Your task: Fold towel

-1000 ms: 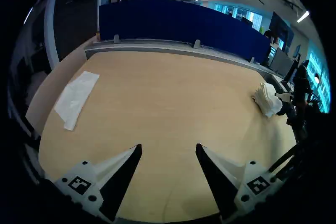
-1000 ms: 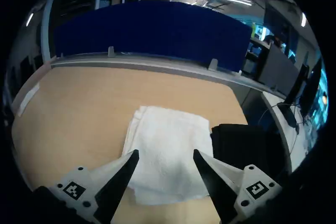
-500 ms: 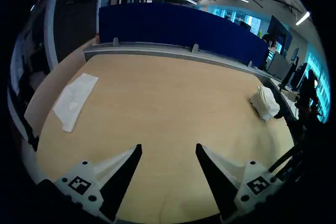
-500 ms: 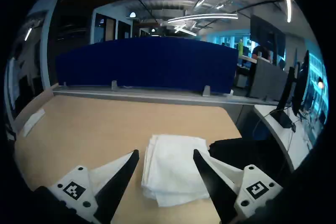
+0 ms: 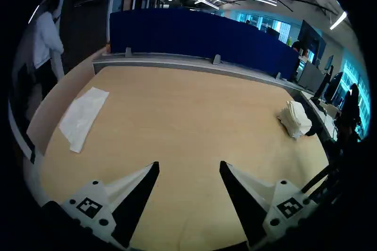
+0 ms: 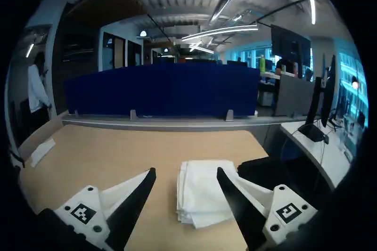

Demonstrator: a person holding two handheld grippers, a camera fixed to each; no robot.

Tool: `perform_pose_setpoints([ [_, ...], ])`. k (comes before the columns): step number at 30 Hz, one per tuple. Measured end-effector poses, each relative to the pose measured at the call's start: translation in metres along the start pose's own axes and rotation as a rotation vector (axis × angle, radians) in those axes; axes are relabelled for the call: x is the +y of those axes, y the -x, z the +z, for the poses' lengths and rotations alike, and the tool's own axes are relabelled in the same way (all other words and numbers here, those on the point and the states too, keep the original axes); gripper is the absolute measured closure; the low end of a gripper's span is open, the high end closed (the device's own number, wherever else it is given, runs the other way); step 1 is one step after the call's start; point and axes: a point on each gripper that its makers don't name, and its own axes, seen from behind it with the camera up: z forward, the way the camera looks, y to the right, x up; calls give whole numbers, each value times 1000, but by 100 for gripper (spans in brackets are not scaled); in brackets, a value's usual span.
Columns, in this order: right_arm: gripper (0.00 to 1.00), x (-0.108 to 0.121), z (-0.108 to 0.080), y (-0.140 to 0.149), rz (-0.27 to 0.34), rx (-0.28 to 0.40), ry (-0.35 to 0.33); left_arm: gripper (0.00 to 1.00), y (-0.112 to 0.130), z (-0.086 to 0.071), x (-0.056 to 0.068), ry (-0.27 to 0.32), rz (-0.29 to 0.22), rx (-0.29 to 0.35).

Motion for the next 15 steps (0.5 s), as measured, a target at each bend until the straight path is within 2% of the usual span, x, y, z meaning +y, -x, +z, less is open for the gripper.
perform_pose_setpoints([
  [6, 0, -13, -8, -7, 0, 20, -13, 5, -1, -3, -2, -7, -5, 11],
  [15, 0, -49, -25, -25, -19, 67, -65, 5, -11, -4, -6, -26, -24, 55],
])
